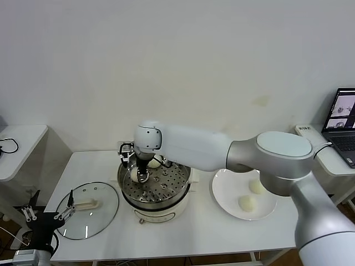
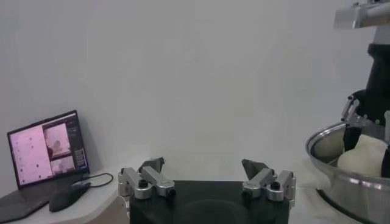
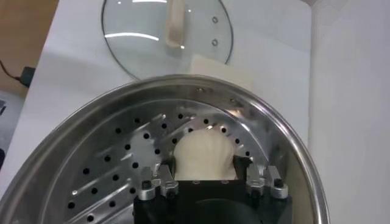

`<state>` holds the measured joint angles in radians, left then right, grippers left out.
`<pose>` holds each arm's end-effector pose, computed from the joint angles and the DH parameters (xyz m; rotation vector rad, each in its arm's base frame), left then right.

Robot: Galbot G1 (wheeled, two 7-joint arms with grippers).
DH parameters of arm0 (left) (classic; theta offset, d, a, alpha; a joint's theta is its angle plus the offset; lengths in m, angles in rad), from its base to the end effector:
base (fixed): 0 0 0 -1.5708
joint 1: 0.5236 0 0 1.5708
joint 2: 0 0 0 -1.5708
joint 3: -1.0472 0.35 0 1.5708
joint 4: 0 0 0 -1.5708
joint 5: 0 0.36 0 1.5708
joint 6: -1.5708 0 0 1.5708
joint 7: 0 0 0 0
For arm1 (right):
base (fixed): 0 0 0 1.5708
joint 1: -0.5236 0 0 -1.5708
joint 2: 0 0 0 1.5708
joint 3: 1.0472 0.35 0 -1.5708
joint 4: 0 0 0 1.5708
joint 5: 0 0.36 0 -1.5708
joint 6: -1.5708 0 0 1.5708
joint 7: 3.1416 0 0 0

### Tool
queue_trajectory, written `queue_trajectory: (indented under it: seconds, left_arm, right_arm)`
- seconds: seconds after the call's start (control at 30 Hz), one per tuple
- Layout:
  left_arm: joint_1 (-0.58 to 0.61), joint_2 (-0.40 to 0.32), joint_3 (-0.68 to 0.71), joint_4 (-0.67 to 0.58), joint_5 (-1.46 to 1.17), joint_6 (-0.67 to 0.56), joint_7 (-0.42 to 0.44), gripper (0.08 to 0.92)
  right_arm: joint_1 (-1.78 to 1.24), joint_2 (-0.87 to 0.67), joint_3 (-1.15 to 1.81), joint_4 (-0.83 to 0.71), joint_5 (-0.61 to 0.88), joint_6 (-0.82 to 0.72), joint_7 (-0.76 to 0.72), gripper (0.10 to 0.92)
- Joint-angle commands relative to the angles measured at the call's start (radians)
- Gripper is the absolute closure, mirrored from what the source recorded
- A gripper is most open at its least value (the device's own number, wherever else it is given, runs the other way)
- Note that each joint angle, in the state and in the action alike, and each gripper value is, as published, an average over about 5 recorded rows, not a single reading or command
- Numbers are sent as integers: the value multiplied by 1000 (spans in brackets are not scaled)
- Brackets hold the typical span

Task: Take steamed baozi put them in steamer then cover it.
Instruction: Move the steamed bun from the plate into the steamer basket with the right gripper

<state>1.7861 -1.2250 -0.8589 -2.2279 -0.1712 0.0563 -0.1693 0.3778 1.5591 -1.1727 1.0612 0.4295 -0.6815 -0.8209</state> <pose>0.1379 0.1323 -0.2483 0.3263 -3.0384 -0.4756 0.5179 0.3056 -0.1158 1.4815 -1.4918 1.4252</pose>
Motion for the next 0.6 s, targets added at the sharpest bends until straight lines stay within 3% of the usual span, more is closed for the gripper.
queue_trajectory:
  seconds: [0.03, 0.13, 0.37, 0.6]
  left_arm:
    - [0, 0, -1, -1, 1, 0, 0, 177]
    - [-1, -1, -1, -1, 3, 0, -1, 177]
    - [5, -2, -5, -9, 6, -1, -1, 177]
    - [9, -2, -12, -15, 7, -1, -1, 177]
  right_arm:
    - [-11, 18, 1, -21, -7, -2, 3, 430]
    - [-16, 19, 6, -21, -7, 1, 6, 393]
    - [7, 6, 18, -4, -5, 11, -16, 222]
    - [116, -106, 13, 117, -5, 30, -117, 203]
